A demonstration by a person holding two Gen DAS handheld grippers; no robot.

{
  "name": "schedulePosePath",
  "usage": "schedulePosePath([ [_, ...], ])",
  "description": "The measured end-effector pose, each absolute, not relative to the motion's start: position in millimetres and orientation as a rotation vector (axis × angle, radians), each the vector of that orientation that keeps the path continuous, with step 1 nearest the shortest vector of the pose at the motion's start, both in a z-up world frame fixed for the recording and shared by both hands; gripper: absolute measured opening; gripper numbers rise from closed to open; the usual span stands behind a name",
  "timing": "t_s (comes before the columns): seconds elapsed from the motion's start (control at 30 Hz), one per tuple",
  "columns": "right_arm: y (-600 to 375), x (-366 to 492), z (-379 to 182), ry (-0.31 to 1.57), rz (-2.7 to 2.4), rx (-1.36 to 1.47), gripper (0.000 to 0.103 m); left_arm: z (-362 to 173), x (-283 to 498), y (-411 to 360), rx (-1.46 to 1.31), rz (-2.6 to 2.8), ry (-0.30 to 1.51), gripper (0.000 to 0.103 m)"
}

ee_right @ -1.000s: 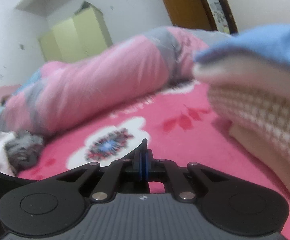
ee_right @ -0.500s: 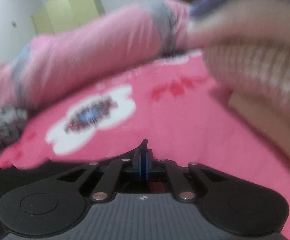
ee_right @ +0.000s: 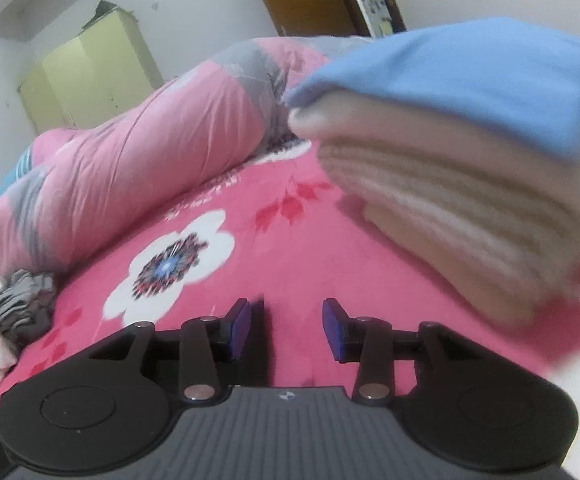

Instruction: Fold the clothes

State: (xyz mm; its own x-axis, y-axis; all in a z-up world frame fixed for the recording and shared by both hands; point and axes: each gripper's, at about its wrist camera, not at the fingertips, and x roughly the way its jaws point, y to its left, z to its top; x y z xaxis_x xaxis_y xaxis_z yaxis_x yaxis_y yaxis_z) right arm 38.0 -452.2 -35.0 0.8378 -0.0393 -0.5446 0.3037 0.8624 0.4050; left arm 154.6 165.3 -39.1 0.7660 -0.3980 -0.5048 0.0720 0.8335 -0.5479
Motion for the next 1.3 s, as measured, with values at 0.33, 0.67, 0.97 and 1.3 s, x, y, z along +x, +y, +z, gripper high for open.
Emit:
schedulePosePath([
  [0.33,-424,-80,-48,0.62,-0.186,0.74,0.046,-69,65,155,-0.629,-0.461,0.796,0.051],
  [0.67,-417,-106,-57,0.603,-0.202,0.869,0.047,-92,51,153,-0.707,-0.482,0.821,0.038],
  [0.97,-405,-87,-53,0.629,-0.155,0.773,0.039,-98,47,151,-0.745,-0.504,0.791,0.011],
  [1.3,-391,-98,-41,0.602,-0.189,0.651,0.004,-94,41,161,-0.763,-0.486,0.782,0.003],
])
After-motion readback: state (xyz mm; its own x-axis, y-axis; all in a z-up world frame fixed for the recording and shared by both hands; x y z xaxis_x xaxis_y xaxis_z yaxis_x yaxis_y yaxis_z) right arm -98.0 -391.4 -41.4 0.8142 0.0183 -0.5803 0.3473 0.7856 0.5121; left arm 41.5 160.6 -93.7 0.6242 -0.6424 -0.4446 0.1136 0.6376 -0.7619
